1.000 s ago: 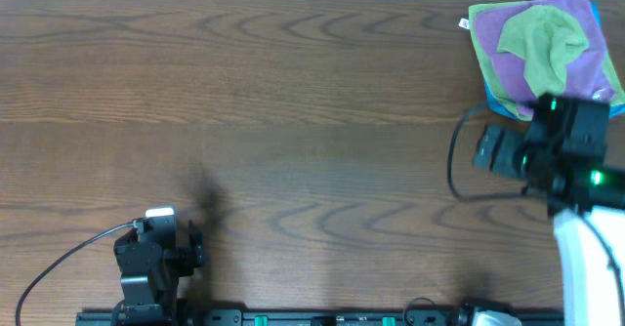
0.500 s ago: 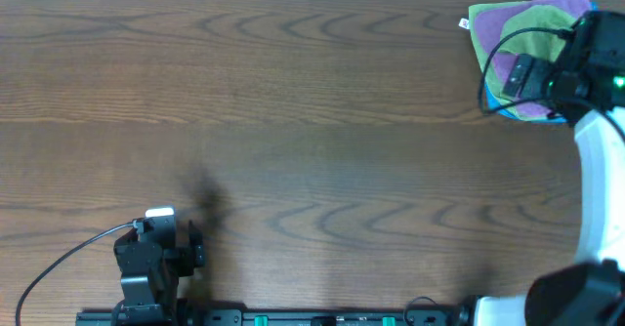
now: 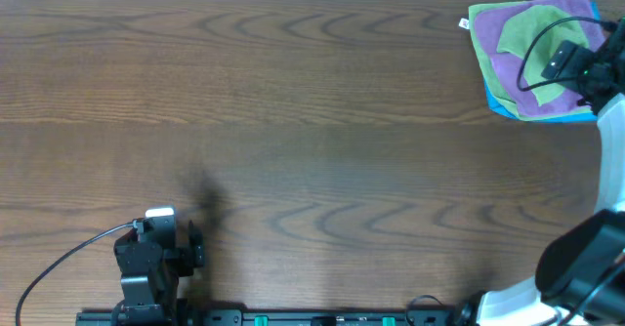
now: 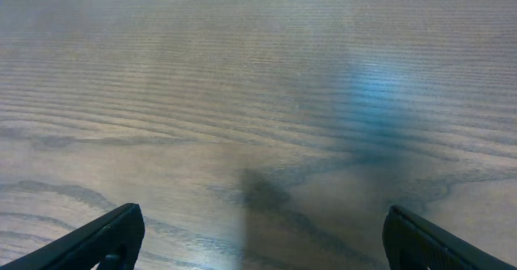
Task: Fold the cloth
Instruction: 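Reach the right gripper to the cloth stack and grasp the green cloth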
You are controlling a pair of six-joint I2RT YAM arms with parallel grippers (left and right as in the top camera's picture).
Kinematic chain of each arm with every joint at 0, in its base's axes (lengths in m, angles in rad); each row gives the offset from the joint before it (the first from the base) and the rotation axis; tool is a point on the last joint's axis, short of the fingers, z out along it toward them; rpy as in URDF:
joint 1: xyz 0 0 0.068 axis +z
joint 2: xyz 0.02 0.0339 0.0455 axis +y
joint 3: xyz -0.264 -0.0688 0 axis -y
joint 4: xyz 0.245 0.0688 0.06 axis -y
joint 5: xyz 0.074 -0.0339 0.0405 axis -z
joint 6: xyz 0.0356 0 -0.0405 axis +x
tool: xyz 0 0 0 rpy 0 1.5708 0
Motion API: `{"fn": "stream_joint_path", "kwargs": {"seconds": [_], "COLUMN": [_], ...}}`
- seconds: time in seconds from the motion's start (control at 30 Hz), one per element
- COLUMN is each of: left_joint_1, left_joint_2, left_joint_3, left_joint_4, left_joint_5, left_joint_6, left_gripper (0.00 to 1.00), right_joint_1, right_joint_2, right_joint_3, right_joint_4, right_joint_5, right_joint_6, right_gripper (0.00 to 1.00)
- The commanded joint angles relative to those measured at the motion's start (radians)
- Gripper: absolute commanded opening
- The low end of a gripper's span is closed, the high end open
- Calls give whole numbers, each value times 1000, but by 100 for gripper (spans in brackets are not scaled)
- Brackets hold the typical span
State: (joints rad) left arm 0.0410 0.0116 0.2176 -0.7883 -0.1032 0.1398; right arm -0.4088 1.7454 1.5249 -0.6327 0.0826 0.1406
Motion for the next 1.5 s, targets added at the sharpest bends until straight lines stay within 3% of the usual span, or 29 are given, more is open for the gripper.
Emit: {"fn": "stream_joint_path", "kwargs": {"seconds": [0.0, 0.23, 1.07, 1.13, 1.23, 1.37, 1.47], "left_joint_1": [-5, -5, -5, -5, -5, -5, -5], "left_joint_2": [-8, -8, -8, -8, -8, -8, -8], "left_joint_3": [-35, -35, -35, -35, -35, -35, -35], "left_joint_4": [-31, -31, -31, -31, -31, -31, -31], "left_joint_5": [7, 7, 7, 7, 7, 7, 7], "left_joint_6": [21, 21, 21, 21, 21, 21, 21], "left_gripper": [95, 95, 95, 95, 95, 96, 95], "right_joint_1": [-26, -44, -43, -43, -43, -43, -43], "right_joint_2": [64, 192, 394, 400, 400, 400, 400], "right_joint_3": [16, 16, 16, 16, 16, 16, 16], "right_joint_4": [45, 159, 431, 453, 483, 493, 498], "right_joint_5": [-86, -216, -178, -174, -169, -169, -169], "right_joint_6": [-30, -30, -31, -34, -34, -34, -34], "right_gripper": [99, 96, 82, 76, 56, 47, 34]}}
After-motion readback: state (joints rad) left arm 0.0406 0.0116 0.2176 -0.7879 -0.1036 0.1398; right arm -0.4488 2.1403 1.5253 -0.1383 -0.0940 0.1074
